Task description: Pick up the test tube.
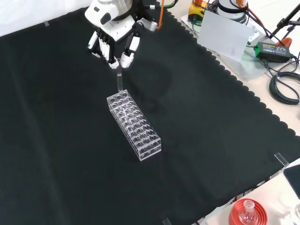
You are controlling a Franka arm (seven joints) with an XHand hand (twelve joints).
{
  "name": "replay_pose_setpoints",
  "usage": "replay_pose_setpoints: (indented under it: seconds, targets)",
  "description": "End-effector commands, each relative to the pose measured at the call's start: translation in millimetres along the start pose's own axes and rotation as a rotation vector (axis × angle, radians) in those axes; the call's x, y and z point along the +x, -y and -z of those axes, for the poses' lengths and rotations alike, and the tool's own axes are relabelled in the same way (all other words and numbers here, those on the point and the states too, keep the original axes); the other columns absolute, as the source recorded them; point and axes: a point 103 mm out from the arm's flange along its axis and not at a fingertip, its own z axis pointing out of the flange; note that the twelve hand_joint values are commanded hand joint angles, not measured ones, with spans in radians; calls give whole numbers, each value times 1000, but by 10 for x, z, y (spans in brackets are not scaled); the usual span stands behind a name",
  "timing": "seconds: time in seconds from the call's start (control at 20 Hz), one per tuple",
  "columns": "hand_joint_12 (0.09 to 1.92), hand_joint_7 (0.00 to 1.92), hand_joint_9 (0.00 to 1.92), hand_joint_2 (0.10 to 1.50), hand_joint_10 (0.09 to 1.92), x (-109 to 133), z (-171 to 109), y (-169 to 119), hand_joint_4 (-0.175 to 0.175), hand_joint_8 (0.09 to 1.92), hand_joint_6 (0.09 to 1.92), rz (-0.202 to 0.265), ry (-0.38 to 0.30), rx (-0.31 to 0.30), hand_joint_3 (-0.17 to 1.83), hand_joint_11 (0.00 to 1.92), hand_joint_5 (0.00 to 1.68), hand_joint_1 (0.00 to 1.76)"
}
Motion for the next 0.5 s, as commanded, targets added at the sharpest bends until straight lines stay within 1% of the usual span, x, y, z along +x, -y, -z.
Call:
replay_pose_setpoints:
  seconds: [0.05,0.25,0.5]
  targets:
    - [1363,1377,1218,980,402,43,237,81,-175,612,560,9,6,-25,-10,480,1234,1414]
    - [1363,1378,1220,980,399,83,430,184,-175,609,557,20,7,-50,-10,479,1236,1414]
    - [1363,1381,1223,979,393,101,642,306,-175,605,552,32,23,-74,-10,479,1238,1414]
